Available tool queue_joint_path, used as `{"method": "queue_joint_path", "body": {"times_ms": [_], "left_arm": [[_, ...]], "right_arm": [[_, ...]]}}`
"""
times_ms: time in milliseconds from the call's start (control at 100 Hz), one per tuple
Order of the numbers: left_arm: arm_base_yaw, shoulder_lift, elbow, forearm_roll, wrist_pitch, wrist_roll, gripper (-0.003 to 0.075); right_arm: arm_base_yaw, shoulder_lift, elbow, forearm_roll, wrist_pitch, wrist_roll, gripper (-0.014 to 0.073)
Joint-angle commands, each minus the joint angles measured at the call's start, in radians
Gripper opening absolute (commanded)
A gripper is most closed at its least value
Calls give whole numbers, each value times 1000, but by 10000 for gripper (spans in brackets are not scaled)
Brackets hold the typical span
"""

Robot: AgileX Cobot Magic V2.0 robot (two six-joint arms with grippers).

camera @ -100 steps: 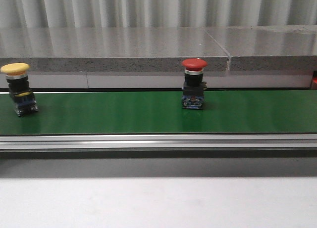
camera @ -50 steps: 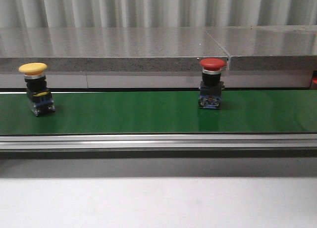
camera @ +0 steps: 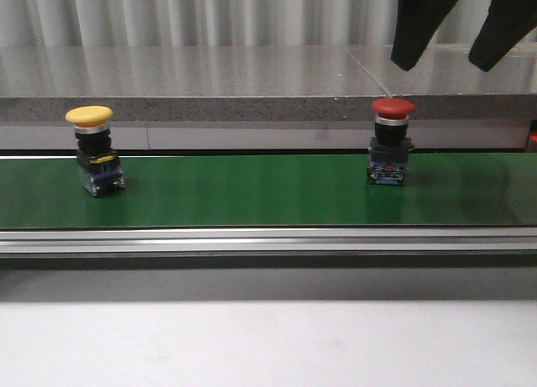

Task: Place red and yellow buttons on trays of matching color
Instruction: 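Move the right gripper down to the red button at the belt's end, then grasp the red button with the right gripper and lift it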

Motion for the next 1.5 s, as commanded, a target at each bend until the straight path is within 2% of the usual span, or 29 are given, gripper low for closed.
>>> {"method": "queue_joint_path", "body": {"times_ms": [0,330,400,570,690,950,1340,1490], "left_arm": [[-10,4,-25,-22,-78,-2,-20],[-10,4,-25,-22,-78,-2,-20],[-10,4,-25,-22,-78,-2,-20],[-10,4,-25,-22,-78,-2,-20],[-10,4,-25,-22,-78,-2,-20],[-10,4,-25,-22,-78,-2,-20],[-10,4,-25,-22,-78,-2,-20],[-10,4,-25,-22,-78,-2,-20]], "right_arm": [[-1,7,-62,13,-9,-25,654],[-3,128,-95,7,-14,-44,632],[-3,134,-95,-2,-20,-44,565],[-3,134,-95,-4,-44,-44,286],[-4,130,-95,-5,-58,-44,191],[-69,58,-95,-5,-90,22,183],[-436,-12,-95,-5,-85,80,183],[-546,-11,-95,-5,-99,90,183]]}}
